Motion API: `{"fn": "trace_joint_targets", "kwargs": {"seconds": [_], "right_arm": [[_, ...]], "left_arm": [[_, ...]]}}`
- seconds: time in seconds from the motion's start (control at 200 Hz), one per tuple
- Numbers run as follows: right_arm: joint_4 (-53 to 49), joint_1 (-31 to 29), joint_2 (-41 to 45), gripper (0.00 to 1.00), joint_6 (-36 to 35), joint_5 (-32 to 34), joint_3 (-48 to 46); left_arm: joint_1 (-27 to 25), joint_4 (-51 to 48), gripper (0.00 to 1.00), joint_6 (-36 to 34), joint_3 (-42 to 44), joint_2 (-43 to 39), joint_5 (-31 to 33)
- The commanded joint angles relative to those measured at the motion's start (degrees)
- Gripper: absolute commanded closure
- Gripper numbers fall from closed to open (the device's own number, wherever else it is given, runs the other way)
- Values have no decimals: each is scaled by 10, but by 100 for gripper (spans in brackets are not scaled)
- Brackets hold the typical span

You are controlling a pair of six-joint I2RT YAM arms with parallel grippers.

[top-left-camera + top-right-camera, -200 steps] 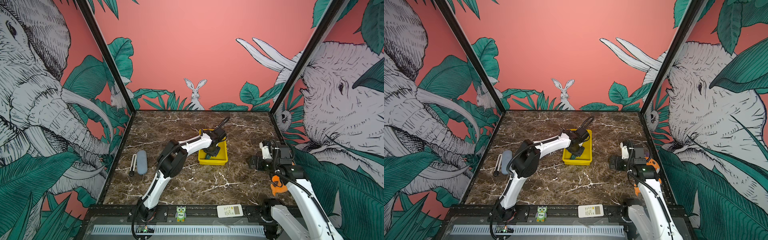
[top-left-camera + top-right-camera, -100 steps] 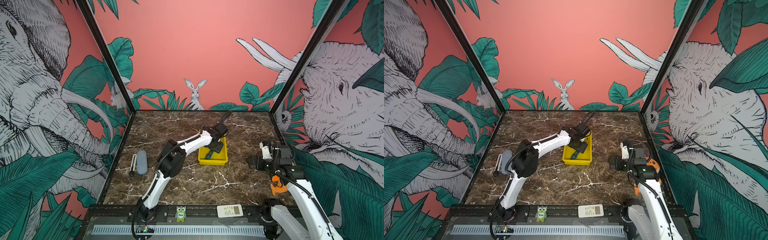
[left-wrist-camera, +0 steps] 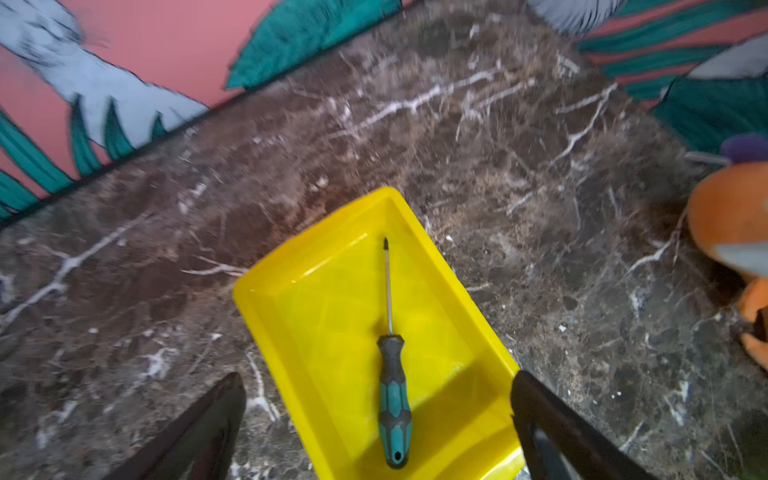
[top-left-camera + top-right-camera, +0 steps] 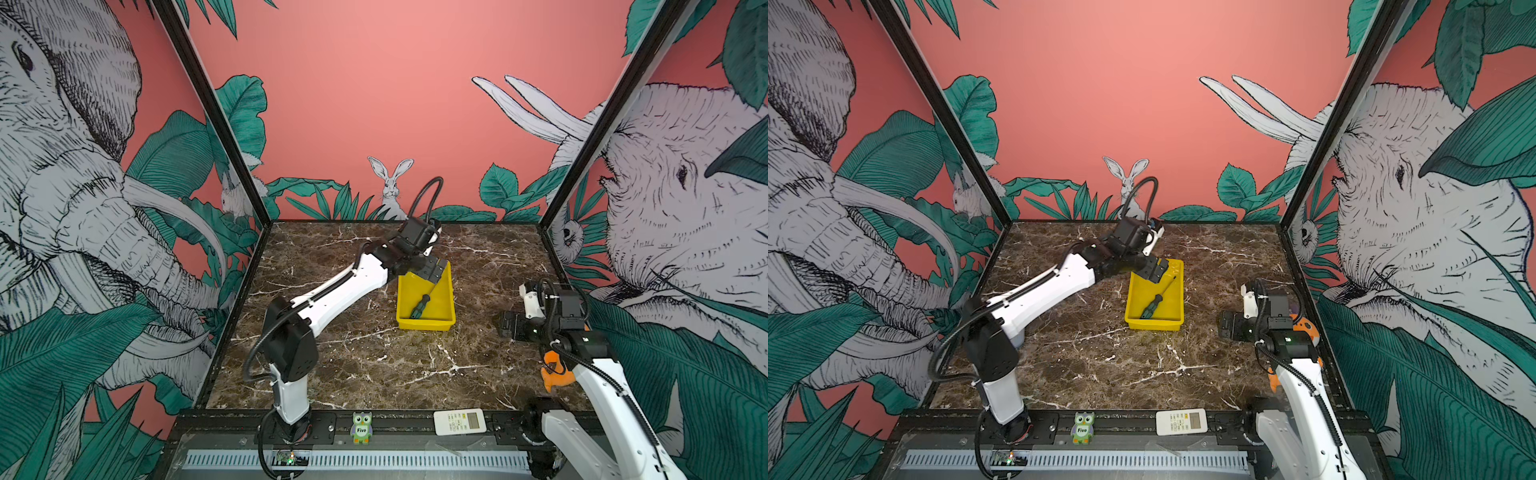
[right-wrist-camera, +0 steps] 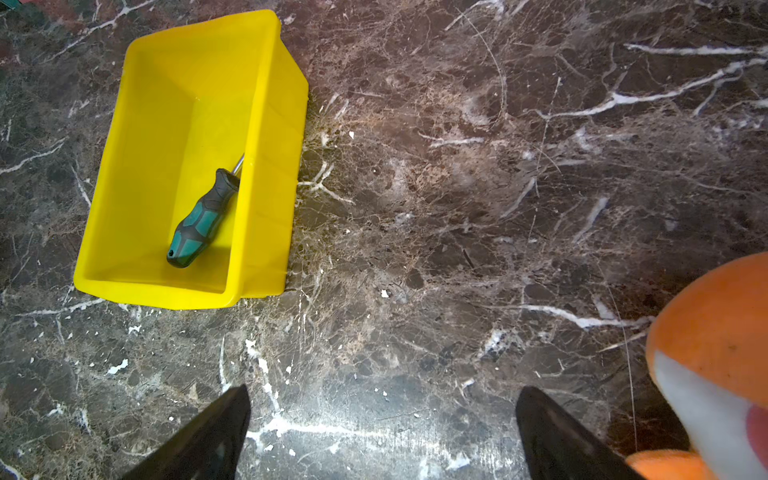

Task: Put the screwdriver in the bin

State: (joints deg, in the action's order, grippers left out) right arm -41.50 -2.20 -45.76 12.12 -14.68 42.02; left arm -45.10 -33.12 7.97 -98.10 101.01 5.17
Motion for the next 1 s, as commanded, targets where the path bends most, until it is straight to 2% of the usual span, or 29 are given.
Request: {"fn": "trace_joint_targets", "kwargs": {"seconds": [0.0,0.13,0.245,0.285,0.32,0.395,0.47,0.585,0.691,0.836,0.916,0.996], "right_arm": [[18,3,-3,1,25,24,28],[66,4,-7,1,33,59,45],[119,4,-27,1,31,66,50],[136,4,-38,1,35,78,49],[151,4,-48,1,42,95,46],[185,4,-65,1,53,118,31],[245,4,-73,1,28,114,0],[367,4,-67,1,-6,131,-68],[443,4,-52,1,-8,177,-123],[540,4,-51,1,-27,214,-188],[626,4,-67,1,-32,229,-231],[702,4,-102,1,-51,253,-256]], "left_arm": [[28,57,0,-29,55,-52,26],[39,99,0,-84,133,-131,108],[45,186,0,-151,235,-196,241],[46,239,0,-188,283,-221,255],[70,282,0,-208,323,-238,262],[95,337,0,-212,390,-271,275],[128,351,0,-194,435,-295,250],[187,409,0,-210,512,-328,155],[247,413,0,-162,551,-339,139],[334,432,0,-125,599,-340,39],[362,487,0,-113,639,-340,21],[366,545,0,-142,674,-336,14]]}}
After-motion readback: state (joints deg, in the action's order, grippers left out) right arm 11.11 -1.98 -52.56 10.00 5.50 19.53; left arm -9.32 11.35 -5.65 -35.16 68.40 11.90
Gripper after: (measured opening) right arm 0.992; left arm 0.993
